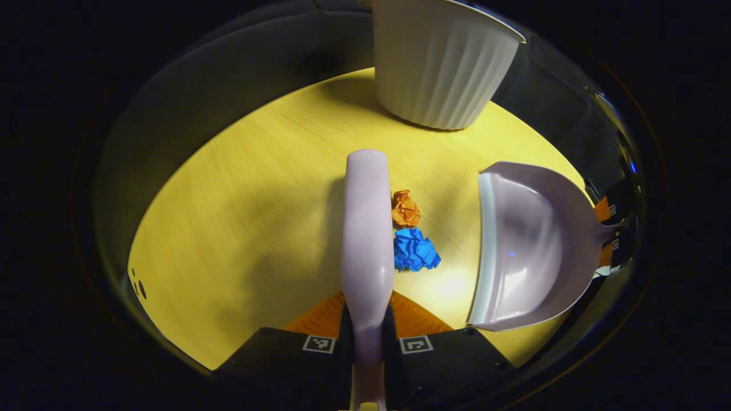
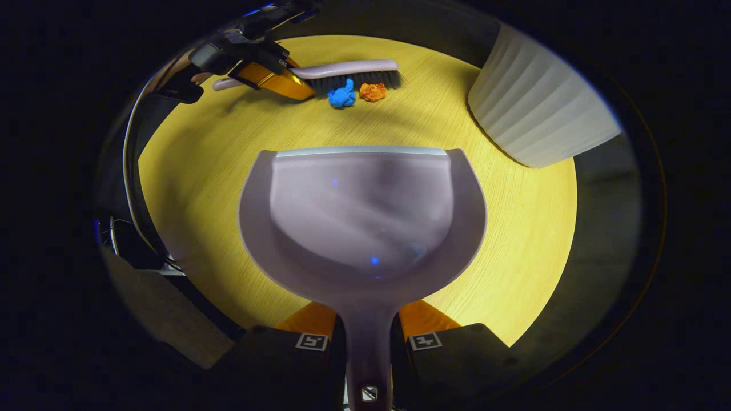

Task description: Pick up the small broom and dustpan from the desktop, sweep the trash into the dustpan with the broom, and then empty the trash into the garbage bin.

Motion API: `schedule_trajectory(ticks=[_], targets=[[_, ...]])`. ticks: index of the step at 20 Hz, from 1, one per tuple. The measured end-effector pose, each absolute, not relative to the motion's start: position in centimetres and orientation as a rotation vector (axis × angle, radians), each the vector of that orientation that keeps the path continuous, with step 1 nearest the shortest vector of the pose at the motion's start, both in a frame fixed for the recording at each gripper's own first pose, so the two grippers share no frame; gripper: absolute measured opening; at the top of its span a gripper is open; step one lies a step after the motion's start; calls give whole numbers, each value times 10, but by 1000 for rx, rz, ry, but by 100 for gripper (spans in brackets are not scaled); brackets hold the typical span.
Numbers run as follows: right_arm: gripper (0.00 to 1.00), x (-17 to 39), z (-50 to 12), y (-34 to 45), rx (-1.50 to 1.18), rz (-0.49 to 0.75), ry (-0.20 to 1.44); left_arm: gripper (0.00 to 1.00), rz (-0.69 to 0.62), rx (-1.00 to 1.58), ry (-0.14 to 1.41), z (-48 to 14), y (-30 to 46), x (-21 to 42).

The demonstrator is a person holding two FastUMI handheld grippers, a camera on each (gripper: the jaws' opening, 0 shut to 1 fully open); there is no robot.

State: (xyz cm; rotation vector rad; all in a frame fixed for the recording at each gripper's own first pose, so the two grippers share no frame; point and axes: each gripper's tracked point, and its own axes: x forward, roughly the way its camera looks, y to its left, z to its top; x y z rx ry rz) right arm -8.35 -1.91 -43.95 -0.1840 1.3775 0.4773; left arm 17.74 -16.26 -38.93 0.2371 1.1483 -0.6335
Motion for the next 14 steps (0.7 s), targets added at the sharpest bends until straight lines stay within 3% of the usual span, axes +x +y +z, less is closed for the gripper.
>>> schedule_trajectory(ticks=[14], targets=[[37, -84, -443, -18, -198, 475, 1350, 27, -869, 48, 1206, -362, -253, 95]])
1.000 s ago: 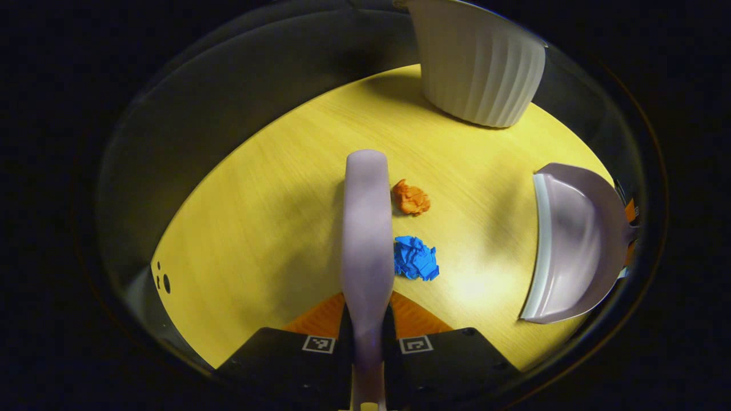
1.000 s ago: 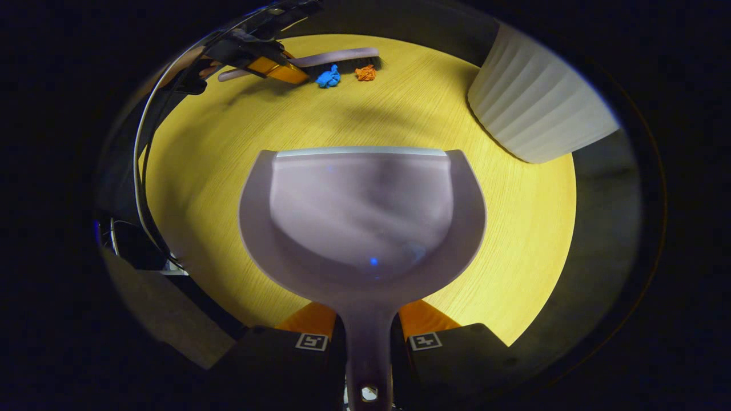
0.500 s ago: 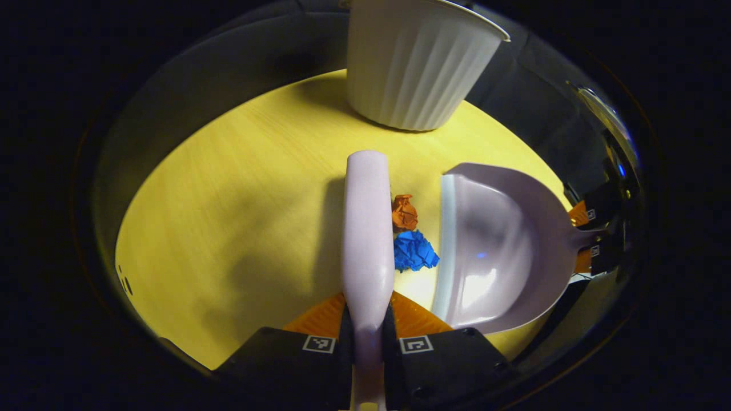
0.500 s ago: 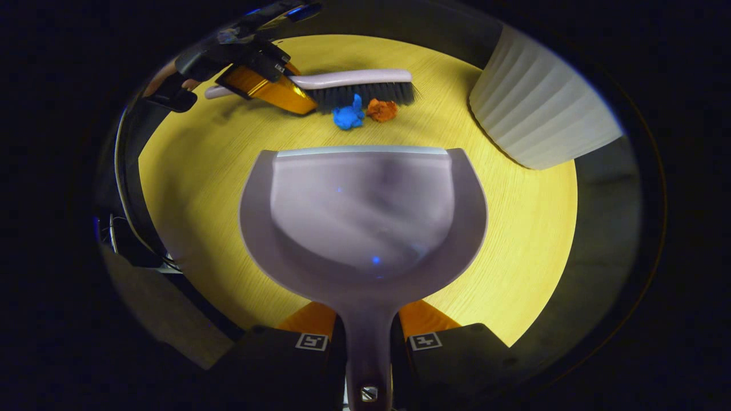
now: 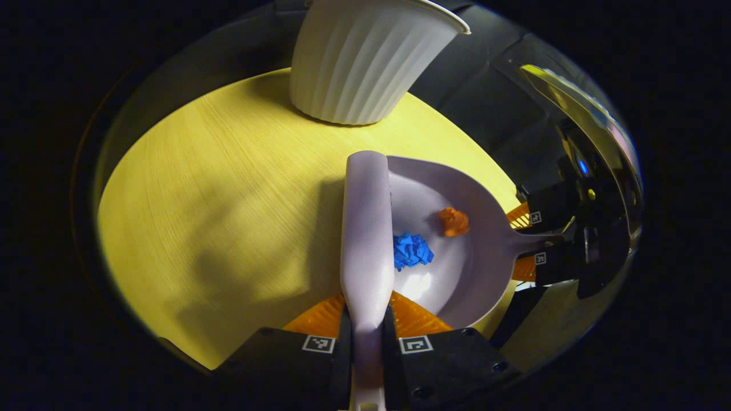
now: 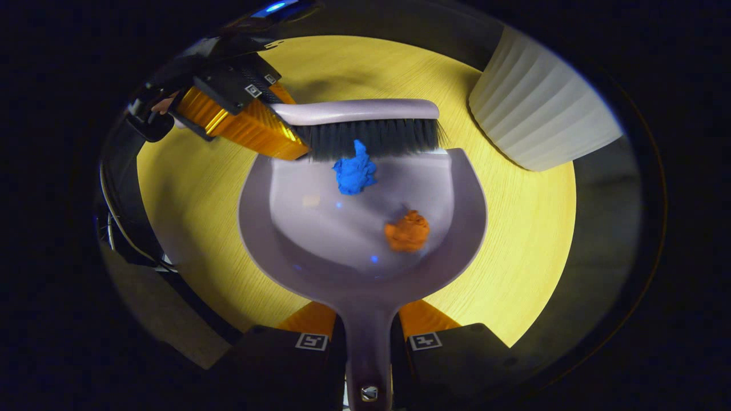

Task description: Pick up the small broom and dustpan from the desktop, sweep the trash into the dustpan with the broom, and then empty the trash into the garbage bin.

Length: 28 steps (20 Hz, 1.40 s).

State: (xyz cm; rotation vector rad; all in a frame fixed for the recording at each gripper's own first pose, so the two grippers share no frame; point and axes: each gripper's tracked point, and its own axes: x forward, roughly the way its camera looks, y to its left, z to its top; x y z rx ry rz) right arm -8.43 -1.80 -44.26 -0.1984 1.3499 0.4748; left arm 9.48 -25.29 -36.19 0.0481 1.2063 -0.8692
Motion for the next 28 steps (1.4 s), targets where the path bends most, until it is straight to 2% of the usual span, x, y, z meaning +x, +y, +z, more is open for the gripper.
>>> schedule_trajectory(ticks=[7, 8, 9, 11, 15, 17, 19, 21, 22, 26, 27, 28], targets=[[37, -83, -441, -18, -167, 436, 1281, 26, -740, 69, 1118, -338, -236, 99], [33, -83, -438, -16, -150, 429, 1273, 26, -714, 68, 1101, -337, -234, 100], [37, -84, -438, -17, -134, 418, 1270, 26, -687, 69, 1083, -333, -232, 102], [36, -88, -438, -20, -111, 395, 1278, 26, -635, 70, 1053, -333, -232, 100], [36, -87, -436, -5, -19, 293, 1298, 27, -543, 37, 1036, -342, -223, 85], [40, -82, -434, -3, 21, 238, 1288, 26, -508, 11, 1045, -352, -219, 82], [36, -76, -429, -6, 26, 185, 1266, 27, -488, -1, 1052, -355, -219, 80], [41, -67, -412, -12, 11, 132, 1246, 27, -477, 6, 1064, -363, -221, 74], [37, -64, -407, -15, 9, 108, 1238, 27, -477, 11, 1064, -367, -225, 69], [36, -52, -393, -32, -17, 24, 1196, 26, -484, -12, 1078, -382, -231, 44], [32, -47, -387, -34, -42, 3, 1180, 26, -485, -21, 1081, -383, -222, 34], [37, -43, -384, -36, -60, -17, 1161, 24, -483, -31, 1084, -385, -215, 28]])
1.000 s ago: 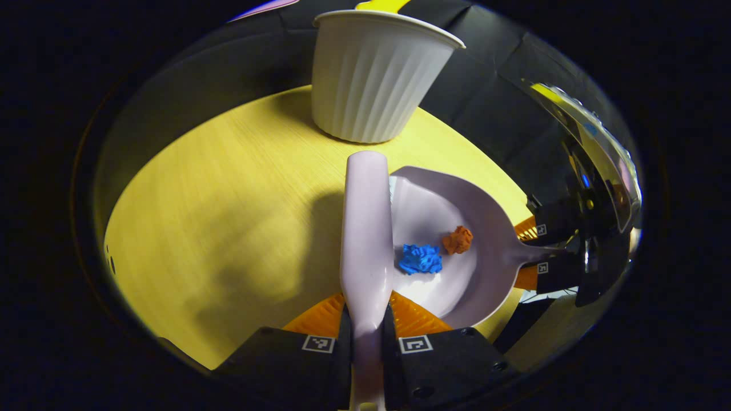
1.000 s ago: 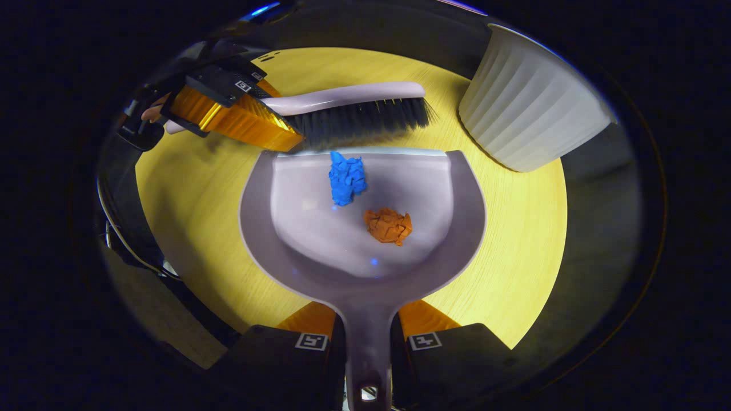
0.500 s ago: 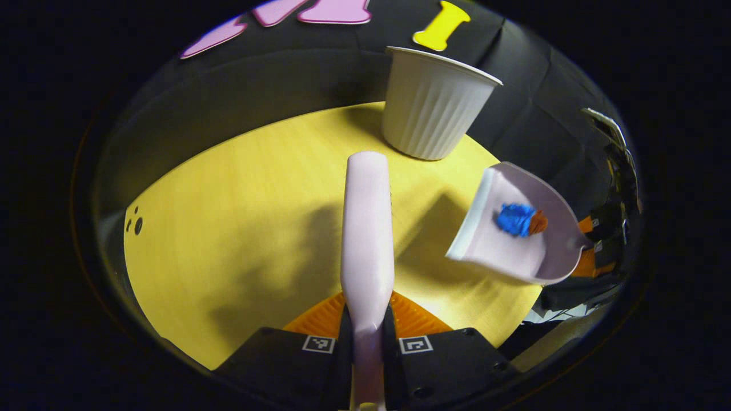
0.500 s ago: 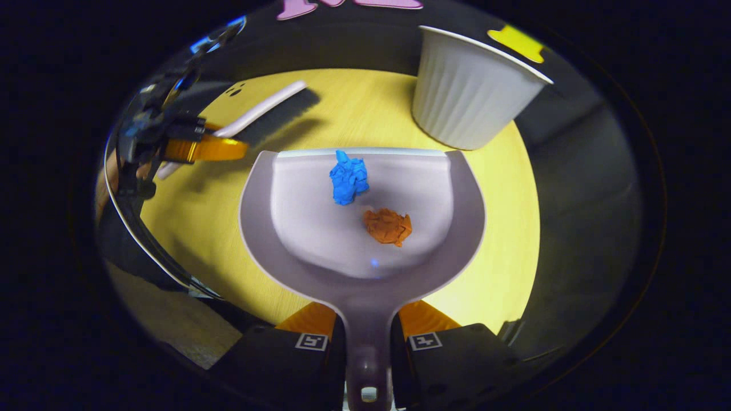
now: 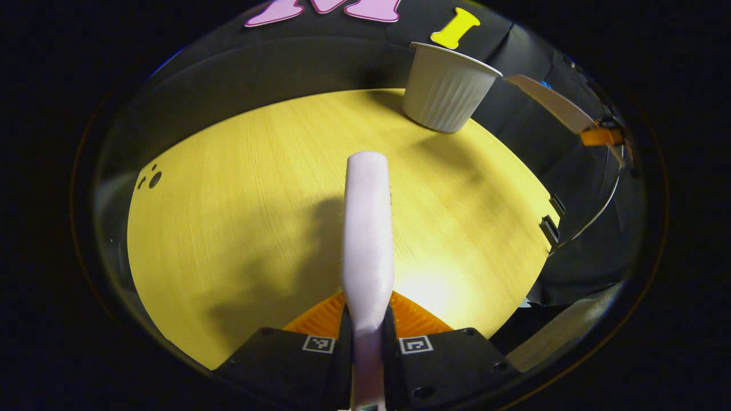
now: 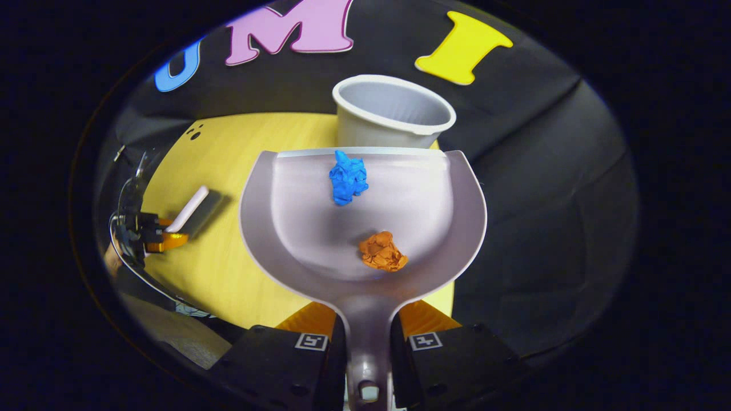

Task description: Pick up the small broom and dustpan from the desktop, sweep the trash into the dustpan with the broom, and then empty the trash into the garbage bin.

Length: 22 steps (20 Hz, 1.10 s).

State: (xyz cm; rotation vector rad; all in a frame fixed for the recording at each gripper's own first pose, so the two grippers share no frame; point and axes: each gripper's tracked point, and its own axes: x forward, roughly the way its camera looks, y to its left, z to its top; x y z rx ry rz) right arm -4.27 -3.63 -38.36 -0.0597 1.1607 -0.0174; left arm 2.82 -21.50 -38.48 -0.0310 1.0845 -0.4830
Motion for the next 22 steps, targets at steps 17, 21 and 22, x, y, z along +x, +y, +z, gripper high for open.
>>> schedule_trajectory(ticks=[17, 21, 22], targets=[[37, -37, -379, -61, -579, -146, 1263, 26, -467, -117, 1110, -398, -188, 0], [35, -26, -363, -59, -700, -126, 1312, 27, -438, -140, 1115, -401, -181, -1], [35, -26, -359, -58, -747, -113, 1326, 27, -429, -145, 1115, -402, -179, -1]])
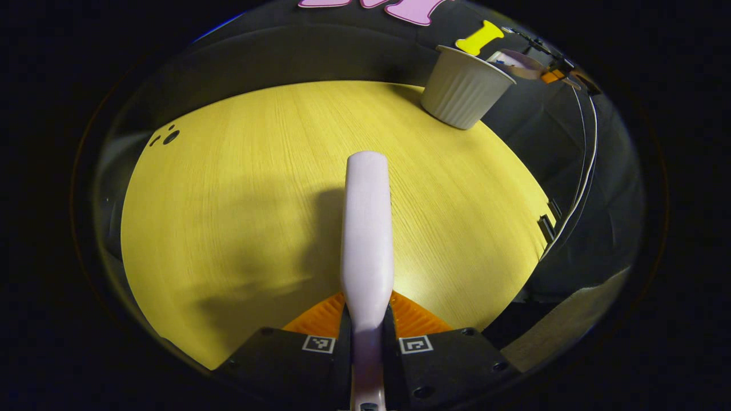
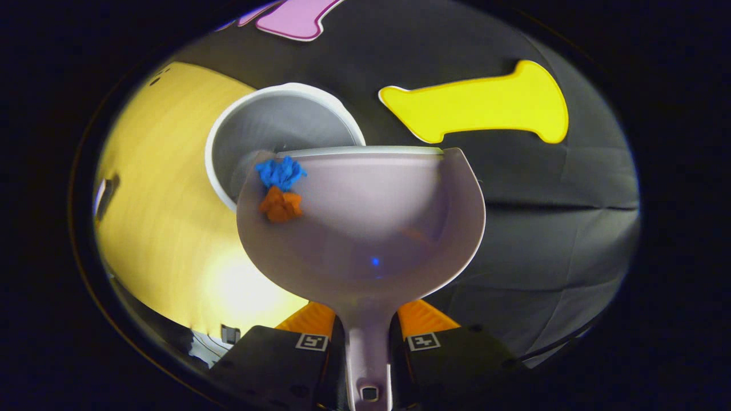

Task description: Pick up the small broom and dustpan from the desktop, sweep the trash into the dustpan with the broom, and then empty the trash into the garbage bin.

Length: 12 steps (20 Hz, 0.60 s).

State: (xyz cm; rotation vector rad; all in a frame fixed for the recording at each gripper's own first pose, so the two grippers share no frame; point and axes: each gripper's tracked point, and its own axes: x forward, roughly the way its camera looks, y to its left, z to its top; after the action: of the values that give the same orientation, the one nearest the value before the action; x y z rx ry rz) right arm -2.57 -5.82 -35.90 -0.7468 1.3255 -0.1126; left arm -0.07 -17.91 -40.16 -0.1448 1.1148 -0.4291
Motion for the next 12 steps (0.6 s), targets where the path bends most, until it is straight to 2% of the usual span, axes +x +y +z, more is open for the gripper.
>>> schedule_trajectory(ticks=[2, 5, 12], targets=[[32, -22, -352, -64, -869, -79, 1344, 27, -414, -158, 1120, -403, -175, -2], [35, -16, -349, -69, -1009, -45, 1358, 27, -396, -165, 1130, -405, -174, -5], [35, -17, -347, -63, -900, -41, 1332, 27, -371, -169, 1132, -406, -177, -7]])
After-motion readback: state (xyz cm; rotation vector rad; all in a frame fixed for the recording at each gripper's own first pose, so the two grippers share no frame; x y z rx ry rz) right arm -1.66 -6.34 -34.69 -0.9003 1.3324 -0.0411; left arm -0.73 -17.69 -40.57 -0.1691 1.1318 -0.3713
